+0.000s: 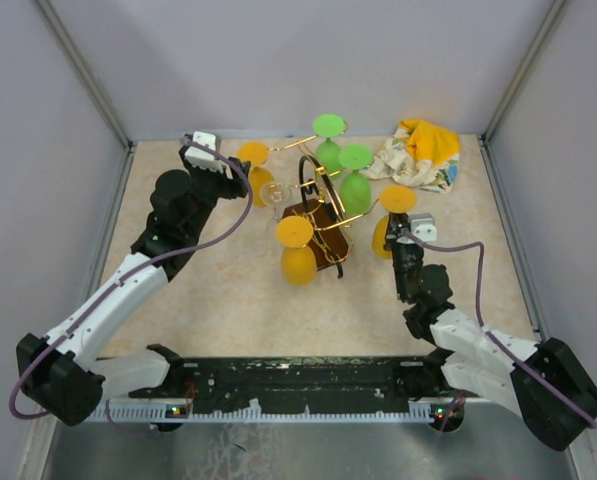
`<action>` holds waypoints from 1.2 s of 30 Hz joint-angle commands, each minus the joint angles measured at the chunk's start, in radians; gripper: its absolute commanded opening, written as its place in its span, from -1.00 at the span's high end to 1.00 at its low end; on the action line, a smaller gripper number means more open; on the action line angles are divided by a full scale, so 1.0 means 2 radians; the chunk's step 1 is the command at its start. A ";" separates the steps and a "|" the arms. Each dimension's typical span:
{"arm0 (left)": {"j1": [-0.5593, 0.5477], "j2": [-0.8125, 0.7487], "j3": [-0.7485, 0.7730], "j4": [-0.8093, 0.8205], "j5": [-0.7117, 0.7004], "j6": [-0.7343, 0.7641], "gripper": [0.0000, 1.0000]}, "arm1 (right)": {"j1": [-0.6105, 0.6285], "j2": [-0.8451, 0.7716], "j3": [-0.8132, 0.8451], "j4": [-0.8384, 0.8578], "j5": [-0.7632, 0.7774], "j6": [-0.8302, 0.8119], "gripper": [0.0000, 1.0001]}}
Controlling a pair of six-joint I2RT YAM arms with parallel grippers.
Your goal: Place the wine glass upside down on the wine glass rack
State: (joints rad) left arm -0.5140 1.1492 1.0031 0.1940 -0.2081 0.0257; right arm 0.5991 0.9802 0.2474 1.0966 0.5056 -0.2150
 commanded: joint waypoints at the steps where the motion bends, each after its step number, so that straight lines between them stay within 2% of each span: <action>1: 0.004 -0.005 -0.004 0.009 0.006 -0.001 -0.48 | -0.001 -0.040 -0.005 0.033 0.032 -0.016 1.00; 7: 0.005 -0.005 -0.007 0.010 0.007 -0.005 -0.49 | -0.001 -0.082 -0.012 -0.017 -0.012 -0.010 1.00; 12: 0.006 -0.009 -0.006 0.006 0.005 -0.011 -0.52 | -0.001 -0.083 -0.022 -0.021 -0.040 -0.004 1.00; 17: 0.007 -0.014 -0.002 -0.006 -0.003 -0.017 -0.59 | -0.001 -0.094 -0.022 -0.036 -0.047 0.003 0.77; 20: 0.007 -0.015 0.002 -0.013 -0.007 -0.025 -0.68 | -0.001 -0.115 -0.020 -0.070 -0.044 0.009 0.51; 21: 0.008 -0.015 0.005 -0.017 -0.009 -0.030 -0.77 | -0.001 -0.124 -0.019 -0.084 -0.043 0.010 0.42; 22: 0.008 -0.014 0.010 -0.024 -0.010 -0.035 -0.94 | -0.001 -0.133 -0.018 -0.097 -0.043 0.011 0.32; 23: 0.008 -0.012 0.016 -0.031 -0.011 -0.038 -0.98 | -0.001 -0.143 -0.017 -0.115 -0.043 0.012 0.23; 30: 0.008 0.004 0.063 -0.093 -0.023 -0.063 -0.99 | -0.001 -0.228 -0.015 -0.232 -0.031 0.037 -0.57; 33: 0.008 0.015 0.085 -0.118 -0.033 -0.076 -0.99 | -0.001 -0.262 -0.004 -0.288 -0.022 0.062 -0.81; 36: 0.008 0.023 0.105 -0.145 -0.053 -0.093 -0.99 | -0.001 -0.282 0.017 -0.346 0.007 0.091 -0.96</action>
State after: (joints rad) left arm -0.5076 1.1744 1.1519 -0.0048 -0.2588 -0.1036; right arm 0.5991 0.4618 0.2050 0.5709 0.4431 -0.1177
